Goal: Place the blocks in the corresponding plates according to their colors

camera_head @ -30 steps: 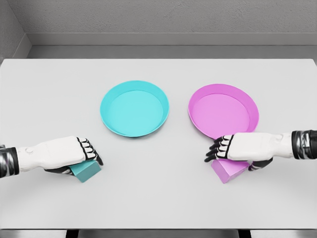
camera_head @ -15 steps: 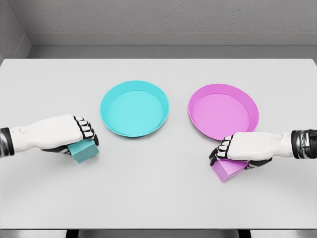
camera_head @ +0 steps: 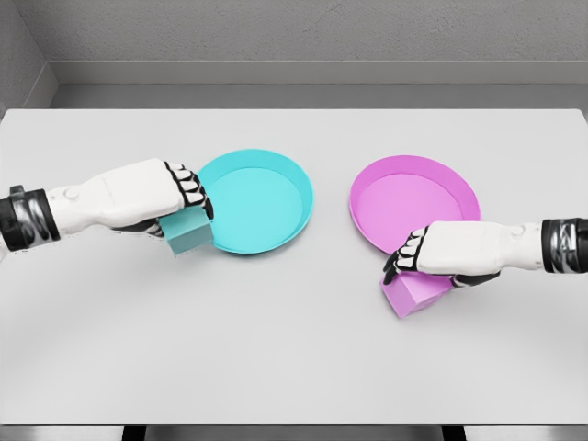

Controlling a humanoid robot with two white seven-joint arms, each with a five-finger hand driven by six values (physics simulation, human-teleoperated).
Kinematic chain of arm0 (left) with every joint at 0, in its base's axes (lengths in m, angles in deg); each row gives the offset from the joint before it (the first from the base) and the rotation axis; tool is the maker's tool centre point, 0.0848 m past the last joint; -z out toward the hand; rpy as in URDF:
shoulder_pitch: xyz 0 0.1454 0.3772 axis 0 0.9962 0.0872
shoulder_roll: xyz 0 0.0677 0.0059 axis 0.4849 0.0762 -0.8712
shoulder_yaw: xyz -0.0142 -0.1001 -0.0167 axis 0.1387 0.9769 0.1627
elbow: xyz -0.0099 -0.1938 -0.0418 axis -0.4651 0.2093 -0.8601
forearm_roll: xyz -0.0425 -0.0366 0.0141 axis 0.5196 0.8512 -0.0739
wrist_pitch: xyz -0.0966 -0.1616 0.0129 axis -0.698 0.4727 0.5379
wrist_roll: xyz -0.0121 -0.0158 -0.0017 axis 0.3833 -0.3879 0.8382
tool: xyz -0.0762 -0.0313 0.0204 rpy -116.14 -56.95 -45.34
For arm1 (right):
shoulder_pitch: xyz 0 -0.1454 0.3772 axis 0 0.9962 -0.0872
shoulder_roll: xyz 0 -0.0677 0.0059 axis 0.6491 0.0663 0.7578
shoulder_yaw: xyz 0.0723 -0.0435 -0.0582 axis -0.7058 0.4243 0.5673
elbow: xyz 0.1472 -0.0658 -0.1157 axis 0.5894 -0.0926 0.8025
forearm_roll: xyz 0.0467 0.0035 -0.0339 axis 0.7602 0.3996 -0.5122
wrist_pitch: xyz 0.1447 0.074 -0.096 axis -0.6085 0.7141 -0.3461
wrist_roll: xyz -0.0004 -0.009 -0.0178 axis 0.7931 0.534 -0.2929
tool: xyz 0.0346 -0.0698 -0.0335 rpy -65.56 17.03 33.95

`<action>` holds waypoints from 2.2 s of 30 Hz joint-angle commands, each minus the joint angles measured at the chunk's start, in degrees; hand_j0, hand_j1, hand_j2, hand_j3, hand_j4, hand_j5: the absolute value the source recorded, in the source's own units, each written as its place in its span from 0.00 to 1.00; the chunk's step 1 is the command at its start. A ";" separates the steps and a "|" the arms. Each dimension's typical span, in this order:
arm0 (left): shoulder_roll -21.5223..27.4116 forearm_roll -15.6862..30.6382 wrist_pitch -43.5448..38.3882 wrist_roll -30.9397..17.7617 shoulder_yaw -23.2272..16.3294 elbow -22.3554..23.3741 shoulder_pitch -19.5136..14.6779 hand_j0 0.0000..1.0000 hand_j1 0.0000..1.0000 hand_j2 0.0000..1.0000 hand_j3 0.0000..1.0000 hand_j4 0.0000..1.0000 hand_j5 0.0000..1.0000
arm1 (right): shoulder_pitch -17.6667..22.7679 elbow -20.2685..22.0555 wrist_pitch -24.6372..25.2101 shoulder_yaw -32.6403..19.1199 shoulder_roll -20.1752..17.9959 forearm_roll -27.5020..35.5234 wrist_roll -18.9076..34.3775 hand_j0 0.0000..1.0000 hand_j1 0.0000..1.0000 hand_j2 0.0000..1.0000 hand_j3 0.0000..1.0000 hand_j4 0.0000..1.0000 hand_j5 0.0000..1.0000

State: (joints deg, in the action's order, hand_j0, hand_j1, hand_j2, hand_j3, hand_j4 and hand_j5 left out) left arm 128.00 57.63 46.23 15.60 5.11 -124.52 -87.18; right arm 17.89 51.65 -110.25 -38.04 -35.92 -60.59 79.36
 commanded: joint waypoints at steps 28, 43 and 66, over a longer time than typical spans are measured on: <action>-20.85 -14.52 -0.10 0.04 -3.29 18.49 -8.97 1.00 1.00 1.00 1.00 1.00 1.00 | -1.14 -0.25 0.15 -5.59 1.05 2.39 -0.02 0.61 0.61 0.61 0.61 0.61 0.61; -10.13 -7.14 -0.10 0.48 -2.50 13.84 -8.44 1.00 1.00 1.00 1.00 1.00 1.00 | -2.37 -2.71 17.22 -5.59 2.28 2.48 -0.02 0.61 0.61 0.61 0.61 0.61 0.61; 7.98 5.87 -0.10 0.22 5.50 5.22 5.54 1.00 1.00 1.00 1.00 1.00 1.00 | -4.66 -10.36 27.95 -2.87 7.65 1.78 -0.02 0.62 0.62 0.62 0.62 0.62 0.62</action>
State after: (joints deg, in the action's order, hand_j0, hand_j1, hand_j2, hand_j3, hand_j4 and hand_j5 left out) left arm 135.62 63.12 46.22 15.80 10.18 -118.98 -81.65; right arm 13.14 41.63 -83.21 -40.97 -28.53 -58.92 79.37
